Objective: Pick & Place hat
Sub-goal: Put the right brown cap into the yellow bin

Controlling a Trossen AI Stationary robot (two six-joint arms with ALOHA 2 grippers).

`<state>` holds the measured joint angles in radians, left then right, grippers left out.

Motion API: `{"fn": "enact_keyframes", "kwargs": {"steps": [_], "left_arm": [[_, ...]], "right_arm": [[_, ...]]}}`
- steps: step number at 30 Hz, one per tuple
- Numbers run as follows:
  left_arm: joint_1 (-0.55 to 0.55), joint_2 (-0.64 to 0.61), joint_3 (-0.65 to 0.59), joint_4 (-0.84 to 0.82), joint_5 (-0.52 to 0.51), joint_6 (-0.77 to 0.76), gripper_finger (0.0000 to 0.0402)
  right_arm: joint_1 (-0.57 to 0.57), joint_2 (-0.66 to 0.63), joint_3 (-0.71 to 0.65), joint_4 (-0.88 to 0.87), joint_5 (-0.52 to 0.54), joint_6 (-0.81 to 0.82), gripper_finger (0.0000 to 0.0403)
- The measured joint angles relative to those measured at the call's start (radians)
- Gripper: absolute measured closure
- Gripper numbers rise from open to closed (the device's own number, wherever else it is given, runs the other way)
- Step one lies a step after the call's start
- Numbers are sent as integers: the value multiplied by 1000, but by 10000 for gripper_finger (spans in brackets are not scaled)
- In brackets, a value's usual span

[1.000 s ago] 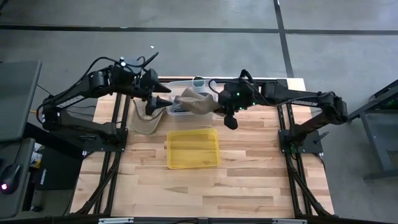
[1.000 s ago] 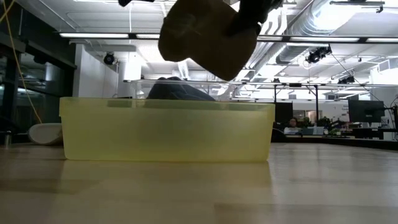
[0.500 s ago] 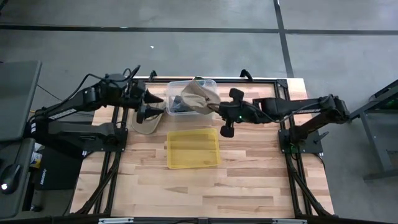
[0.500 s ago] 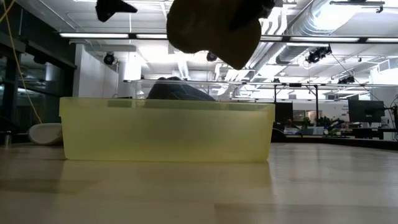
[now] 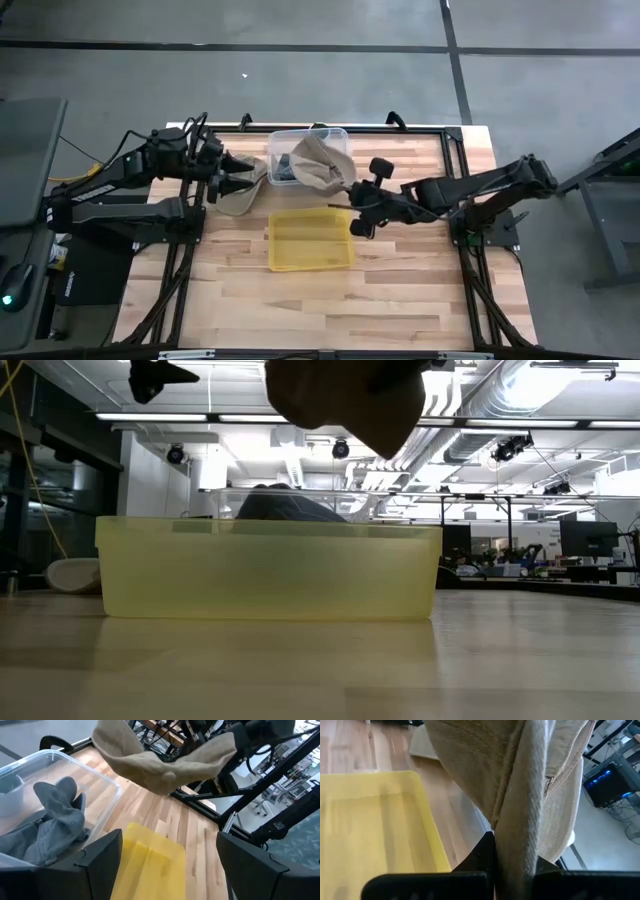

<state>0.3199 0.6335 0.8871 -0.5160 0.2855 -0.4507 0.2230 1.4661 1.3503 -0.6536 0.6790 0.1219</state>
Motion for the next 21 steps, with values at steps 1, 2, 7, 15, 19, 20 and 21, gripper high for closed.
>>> {"fn": "enact_keyframes", "kwargs": {"steps": [1, 2, 7, 15, 19, 20, 21], "left_arm": [[0, -4, 0, -1, -1, 0, 101], [0, -9, 0, -2, -1, 0, 101], [0, -23, 0, -2, 0, 0, 101], [0, -24, 0, -3, -4, 0, 101], [0, -24, 0, -3, -4, 0, 101], [0, -24, 0, -3, -4, 0, 101], [0, -24, 0, -3, -4, 1, 101]], "right_arm": [[7, 13, 11, -1, 6, 9, 397], [13, 27, 23, -5, 7, 12, 397], [39, 120, 112, -40, 25, 15, 397], [84, 332, 351, -247, 84, 122, 397], [122, 447, 489, -357, 97, 183, 397], [132, 475, 524, -385, 103, 201, 397], [141, 502, 555, -418, 105, 222, 397]]}}
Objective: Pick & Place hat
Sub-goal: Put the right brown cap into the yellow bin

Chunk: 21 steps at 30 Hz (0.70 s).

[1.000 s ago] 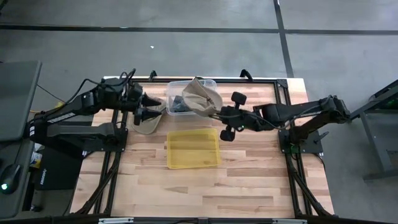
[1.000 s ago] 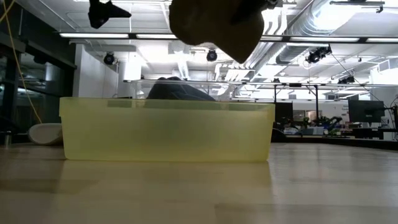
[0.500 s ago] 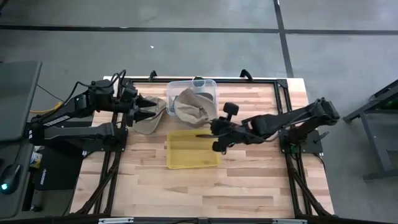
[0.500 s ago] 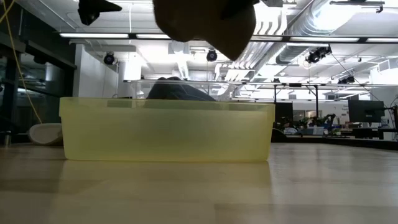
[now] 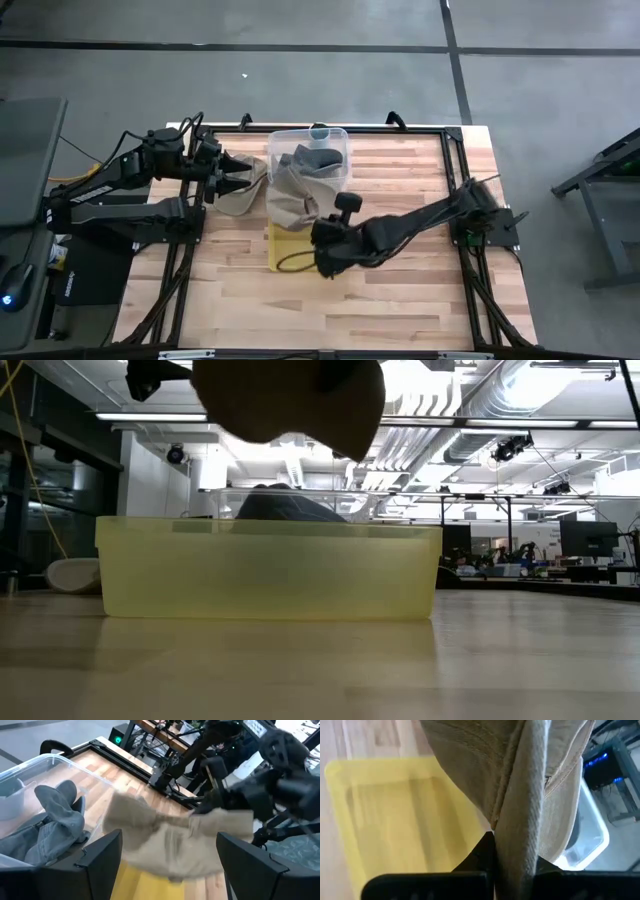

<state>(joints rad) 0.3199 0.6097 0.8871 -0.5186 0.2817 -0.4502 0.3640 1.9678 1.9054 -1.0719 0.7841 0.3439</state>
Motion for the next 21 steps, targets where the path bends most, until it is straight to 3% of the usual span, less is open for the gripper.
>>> {"fn": "enact_keyframes", "kwargs": {"steps": [5, 9, 21], "left_arm": [[0, 0, 0, -4, 4, 1, 101], [0, 0, 0, -8, 22, 0, 101], [0, 0, 1, -7, 26, -87, 101]], "right_arm": [[41, 108, 109, -185, -10, 124, 397], [63, 146, 122, -269, -32, 212, 397], [95, 159, 34, -192, -108, 333, 397]]}}
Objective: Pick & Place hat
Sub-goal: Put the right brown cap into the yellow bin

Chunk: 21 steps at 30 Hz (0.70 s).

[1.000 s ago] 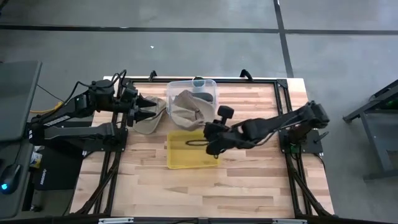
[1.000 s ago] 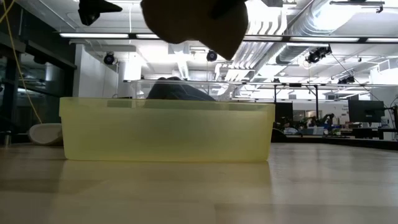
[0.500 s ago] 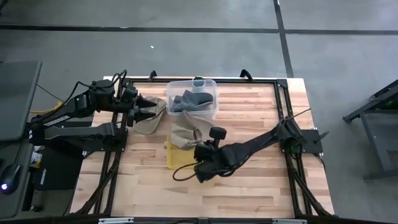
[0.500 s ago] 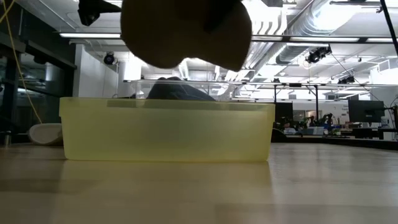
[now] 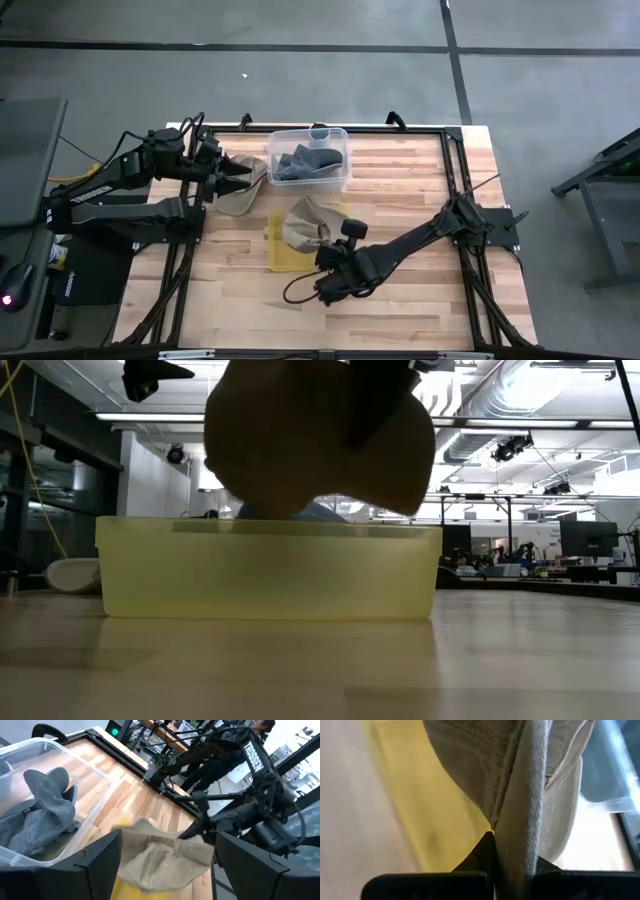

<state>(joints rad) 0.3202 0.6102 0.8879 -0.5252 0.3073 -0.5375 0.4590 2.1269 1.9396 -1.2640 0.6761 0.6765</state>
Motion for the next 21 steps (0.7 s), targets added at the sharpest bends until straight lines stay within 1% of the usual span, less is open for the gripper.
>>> {"fn": "enact_keyframes", "kwargs": {"steps": [7, 10, 13, 17, 19, 21], "left_arm": [[0, 0, 0, 1, -3, -17, 101], [0, 0, 0, 0, -3, -17, 101], [0, 0, 0, 0, -4, -18, 101], [0, 0, 0, 0, -4, -18, 101], [0, 0, 0, 1, -5, -18, 101], [0, 0, 0, 1, -6, -19, 101]], "right_arm": [[8, 1, -91, 68, 13, -3, 397], [2, 1, -146, 162, 13, -48, 397], [-7, -1, -175, 211, 11, -77, 397], [-28, -1, -184, 212, 23, -99, 397], [-37, -1, -181, 234, 3, -153, 397], [-44, -1, -180, 275, -19, -206, 387]]}}
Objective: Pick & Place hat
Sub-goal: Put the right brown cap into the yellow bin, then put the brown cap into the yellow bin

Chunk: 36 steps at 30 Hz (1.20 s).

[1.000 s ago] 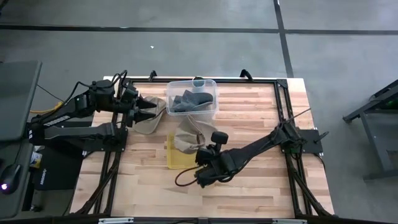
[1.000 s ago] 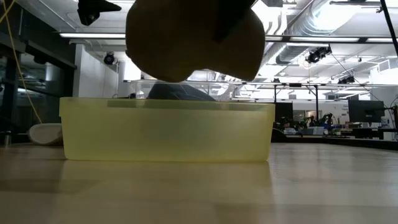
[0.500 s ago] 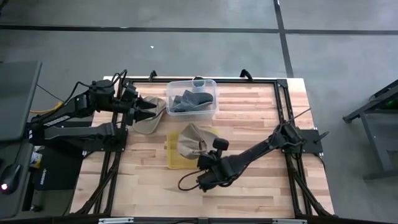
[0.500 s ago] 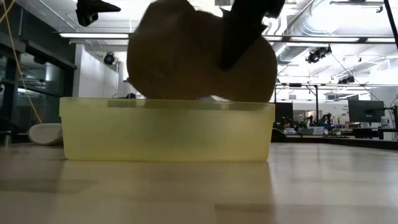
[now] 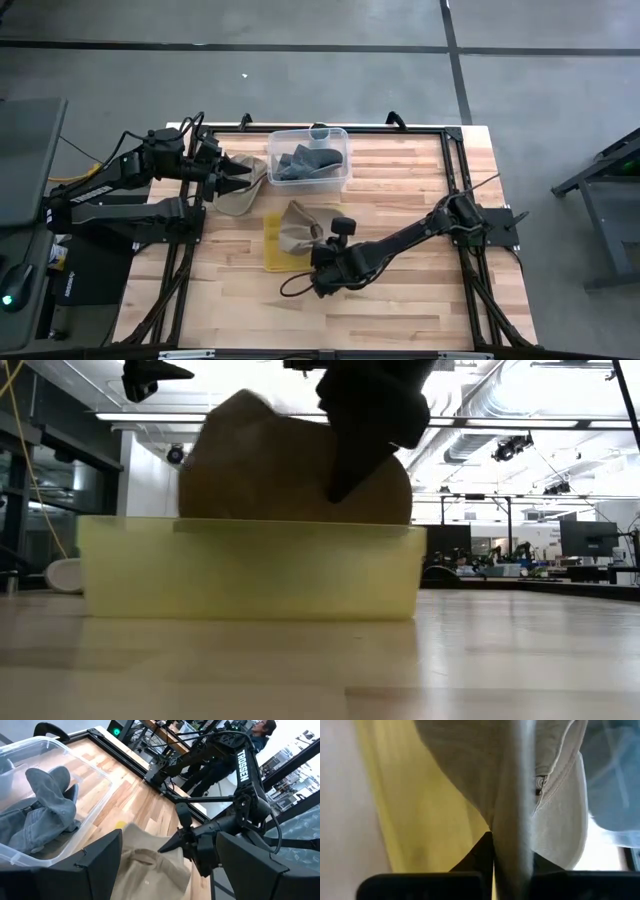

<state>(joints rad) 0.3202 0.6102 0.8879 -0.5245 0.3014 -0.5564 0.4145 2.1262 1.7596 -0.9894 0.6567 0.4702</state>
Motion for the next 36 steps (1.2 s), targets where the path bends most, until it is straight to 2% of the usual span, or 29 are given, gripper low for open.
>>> {"fn": "enact_keyframes", "kwargs": {"steps": [6, 11, 15, 23, 29, 36], "left_arm": [[0, 0, 0, 0, -3, -1, 101], [0, 0, 0, 0, -9, 0, 101], [0, 0, 0, 0, -9, 0, 101], [0, 0, 0, 0, -8, 1, 101], [0, 0, 0, -1, -8, 1, 101], [0, 0, 0, -1, -18, 2, 101]], "right_arm": [[-10, 2, -3, 74, -98, -77, 347], [-10, 2, -4, 128, -107, -117, 329], [-11, -1, -4, 135, -136, -135, 309], [-24, -2, 1, 120, -227, -137, 244], [-25, -4, 74, 54, -249, -182, 213], [-29, -4, 207, -63, -255, -218, 210]]}}
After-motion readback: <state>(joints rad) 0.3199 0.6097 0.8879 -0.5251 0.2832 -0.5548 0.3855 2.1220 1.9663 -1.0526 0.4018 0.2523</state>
